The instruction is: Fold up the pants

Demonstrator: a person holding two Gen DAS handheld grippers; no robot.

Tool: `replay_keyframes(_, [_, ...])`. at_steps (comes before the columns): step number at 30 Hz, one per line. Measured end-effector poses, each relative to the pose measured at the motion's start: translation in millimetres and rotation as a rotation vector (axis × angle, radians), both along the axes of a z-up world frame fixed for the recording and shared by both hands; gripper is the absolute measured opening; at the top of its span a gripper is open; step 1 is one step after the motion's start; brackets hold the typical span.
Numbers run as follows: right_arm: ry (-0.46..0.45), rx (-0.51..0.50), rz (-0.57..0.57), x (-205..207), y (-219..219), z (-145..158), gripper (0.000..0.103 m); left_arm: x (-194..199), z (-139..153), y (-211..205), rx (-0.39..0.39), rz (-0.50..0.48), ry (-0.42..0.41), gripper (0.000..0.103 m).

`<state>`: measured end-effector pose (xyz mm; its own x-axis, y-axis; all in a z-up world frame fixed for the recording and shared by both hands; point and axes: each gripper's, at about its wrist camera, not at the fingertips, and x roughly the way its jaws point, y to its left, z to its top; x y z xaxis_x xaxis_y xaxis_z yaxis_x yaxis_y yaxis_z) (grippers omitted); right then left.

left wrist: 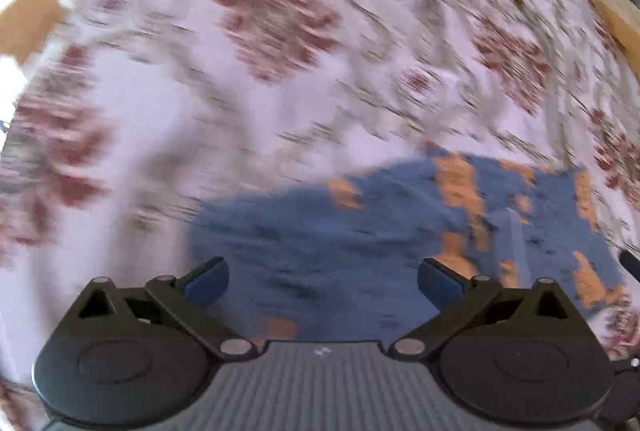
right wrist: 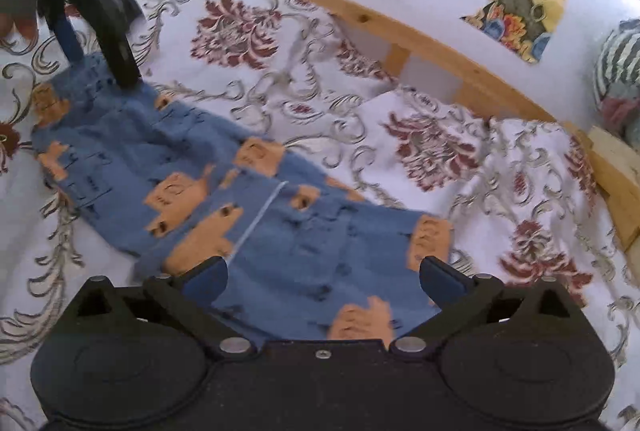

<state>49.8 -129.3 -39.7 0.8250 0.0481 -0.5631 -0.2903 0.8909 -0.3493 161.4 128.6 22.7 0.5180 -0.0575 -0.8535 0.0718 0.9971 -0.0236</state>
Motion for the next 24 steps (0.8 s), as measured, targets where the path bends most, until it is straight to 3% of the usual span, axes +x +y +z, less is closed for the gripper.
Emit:
replay_keyframes(3, [-0.001, 0.021, -0.016, 0.1, 8.9, -0.4, 0.102, -8.6, -1.2, 41.0, -0.033, 0.084, -0.055, 0.103])
replay_keyframes(5, [-0.007, 0.033, -0.014, -0.1, 17.6, 0.9, 0.102, -5.8, -7.0, 58.7, -0.101, 0.122, -0.024, 0.103])
replay_keyframes(11, [0.011, 0.082, 0.026, -4.9, 46.4, 0.4, 0.102, 10.8, -7.9, 71.0, -0.206, 0.068, 0.033, 0.103])
replay_keyframes(24, [0.013, 0.133, 0.252, -5.3, 134.0, 3.5, 0.101, 12.5, -9.7, 88.8, -0.346, 0.072, 0.033, 0.103])
